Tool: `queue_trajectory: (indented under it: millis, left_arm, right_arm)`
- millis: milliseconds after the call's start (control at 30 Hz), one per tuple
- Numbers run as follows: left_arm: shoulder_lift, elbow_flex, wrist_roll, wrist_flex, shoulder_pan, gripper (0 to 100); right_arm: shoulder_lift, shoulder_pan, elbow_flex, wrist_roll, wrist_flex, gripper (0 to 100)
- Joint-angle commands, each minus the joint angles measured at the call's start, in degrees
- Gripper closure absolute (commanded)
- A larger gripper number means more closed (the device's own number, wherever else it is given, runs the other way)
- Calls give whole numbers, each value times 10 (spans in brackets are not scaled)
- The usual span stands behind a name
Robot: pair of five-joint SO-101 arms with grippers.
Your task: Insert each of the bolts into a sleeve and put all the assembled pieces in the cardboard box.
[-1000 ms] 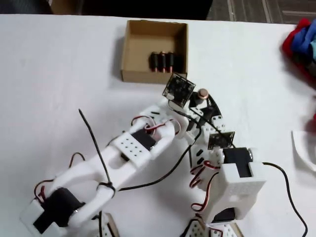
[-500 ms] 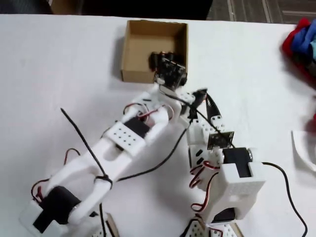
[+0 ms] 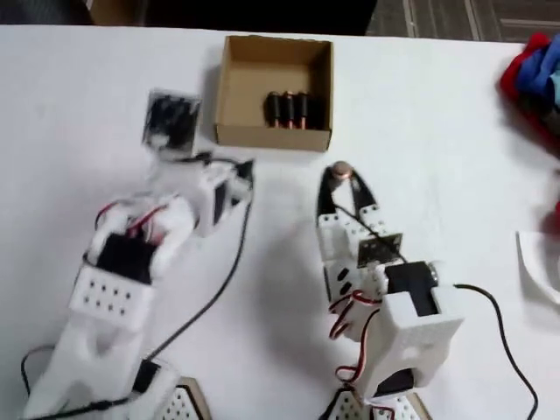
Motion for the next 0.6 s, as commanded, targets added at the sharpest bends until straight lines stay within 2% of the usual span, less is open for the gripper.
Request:
queue_trajectory:
  millis: [0,133,233,300,400,567]
  left_arm:
    - [-73,109,-8,-27,-44,768]
    - [-112,229,-8,-160,-69,769]
    - [-120,277,-8,-246,-84,770]
    - [-120,282,-8,-271,-90,770]
    - [-119,270,-15,-269,-88,770]
    - [-109,264,-113,-272,-106,770]
  right_arm:
    - [-32,-24,-15,-3,-15,978]
    - [-82,-20,-39,-1,53,978]
    - [-141,-16,-64,-1,154,978]
    - [-190,-17,-91,-1,247,978]
    - [-270,-20,-164,-1,446,978]
    - [-378,-21,-367,-4,880,978]
